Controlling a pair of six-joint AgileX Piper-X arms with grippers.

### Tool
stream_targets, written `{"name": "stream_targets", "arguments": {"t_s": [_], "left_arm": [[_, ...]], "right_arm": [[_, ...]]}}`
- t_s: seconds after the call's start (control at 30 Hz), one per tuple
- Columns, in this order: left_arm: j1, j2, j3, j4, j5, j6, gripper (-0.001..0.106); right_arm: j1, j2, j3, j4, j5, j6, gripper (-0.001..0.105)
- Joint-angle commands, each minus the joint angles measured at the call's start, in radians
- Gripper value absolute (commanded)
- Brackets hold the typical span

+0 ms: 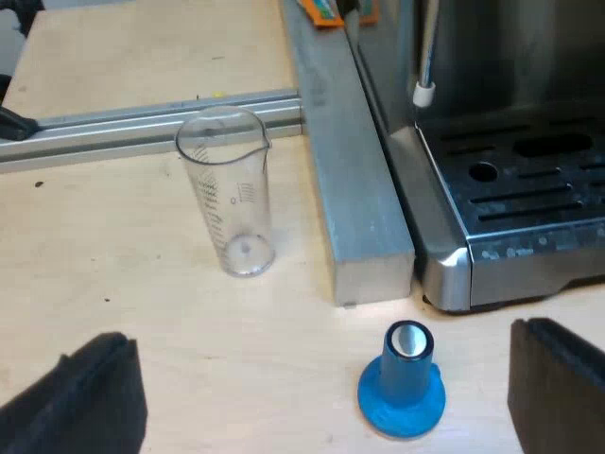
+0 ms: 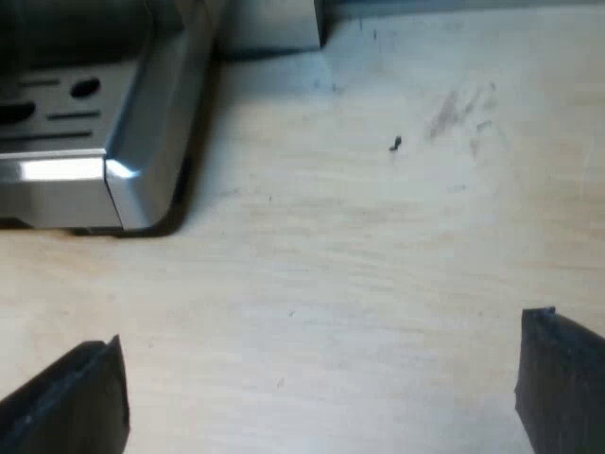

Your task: Grind coffee beans and then tamp

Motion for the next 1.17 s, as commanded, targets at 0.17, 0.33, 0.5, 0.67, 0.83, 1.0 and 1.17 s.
{"name": "stream_targets", "arguments": {"t_s": [0.17, 0.33, 0.5, 0.67, 0.83, 1.0, 1.17], "left_arm": [[0.0, -0.139, 0.002, -0.035, 0.005, -0.013, 0.079], [0.0, -0.139, 0.002, -0.035, 0.005, -0.013, 0.079], [0.0, -0.139, 0.01, -0.047, 0.005, -0.009, 0.079], [0.0, -0.139, 0.029, -0.084, 0.005, 0.008, 0.079], [0.0, -0.139, 0.029, -0.084, 0.005, 0.008, 0.079], [0.0, -0.139, 0.029, -0.084, 0.005, 0.008, 0.079], [0.0, -0.139, 0.029, -0.084, 0.005, 0.008, 0.079]], "right_arm": [[-0.001, -0.045, -0.001, -0.015, -0.013, -0.001, 0.084], [-0.001, -0.045, -0.001, -0.016, -0.013, 0.0, 0.084], [-0.001, -0.045, -0.001, -0.016, -0.013, 0.0, 0.084], [-0.001, -0.045, -0.001, -0.016, -0.011, 0.0, 0.084], [-0.001, -0.045, -0.001, -0.016, -0.011, 0.0, 0.084], [-0.001, -0.045, -0.001, -0.016, -0.011, 0.0, 0.084], [-0.001, -0.045, -0.001, -0.016, -0.011, 0.0, 0.084]]}}
